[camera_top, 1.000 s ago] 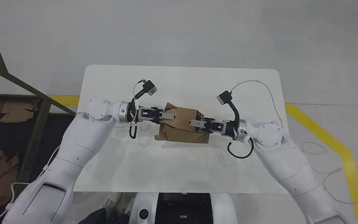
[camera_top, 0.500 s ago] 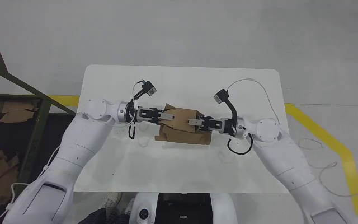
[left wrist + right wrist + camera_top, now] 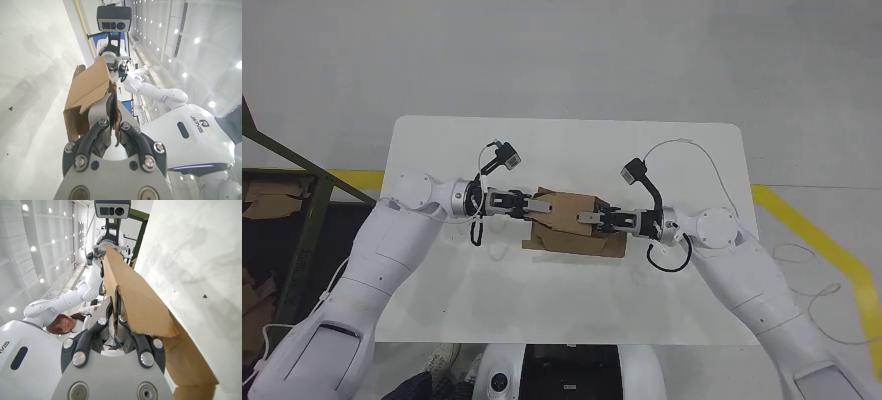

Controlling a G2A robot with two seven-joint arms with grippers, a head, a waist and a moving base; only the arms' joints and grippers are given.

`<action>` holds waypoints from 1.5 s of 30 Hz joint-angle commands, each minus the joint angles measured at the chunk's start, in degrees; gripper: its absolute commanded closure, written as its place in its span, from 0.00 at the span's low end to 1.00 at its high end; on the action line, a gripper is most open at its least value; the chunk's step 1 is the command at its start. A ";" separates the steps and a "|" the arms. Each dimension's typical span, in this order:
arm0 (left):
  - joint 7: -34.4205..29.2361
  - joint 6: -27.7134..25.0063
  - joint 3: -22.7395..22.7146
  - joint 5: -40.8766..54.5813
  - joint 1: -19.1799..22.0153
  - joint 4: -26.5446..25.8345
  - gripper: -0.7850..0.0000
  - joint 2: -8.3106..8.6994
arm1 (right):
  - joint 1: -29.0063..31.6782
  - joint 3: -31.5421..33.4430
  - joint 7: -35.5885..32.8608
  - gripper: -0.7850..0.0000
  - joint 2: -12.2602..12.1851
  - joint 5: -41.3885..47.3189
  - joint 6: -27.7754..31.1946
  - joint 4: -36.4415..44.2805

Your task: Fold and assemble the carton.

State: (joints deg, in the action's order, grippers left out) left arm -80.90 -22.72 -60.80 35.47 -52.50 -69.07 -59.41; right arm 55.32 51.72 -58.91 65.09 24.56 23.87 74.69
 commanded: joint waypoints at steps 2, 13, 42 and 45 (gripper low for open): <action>-0.30 0.00 -0.27 0.47 0.01 -0.22 0.00 0.00 | -0.15 -0.04 0.22 1.00 0.14 -0.10 -0.37 -0.35; -0.55 -0.11 -1.51 1.51 -1.52 -4.61 0.00 0.31 | -0.14 -0.37 2.15 1.00 0.65 -2.00 -1.33 -0.63; 0.79 -1.14 -6.01 0.27 -6.43 -13.24 0.00 1.74 | 1.08 -0.15 4.14 1.00 1.59 -3.36 -2.54 -0.53; 1.12 -1.34 -6.49 -0.01 -6.91 -13.69 0.00 1.85 | 1.09 0.03 3.10 1.00 1.67 -2.21 -2.19 -0.83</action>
State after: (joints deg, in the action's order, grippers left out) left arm -79.89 -24.01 -67.11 35.55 -59.21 -82.59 -57.59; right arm 56.40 51.67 -55.40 66.74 21.84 21.55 73.99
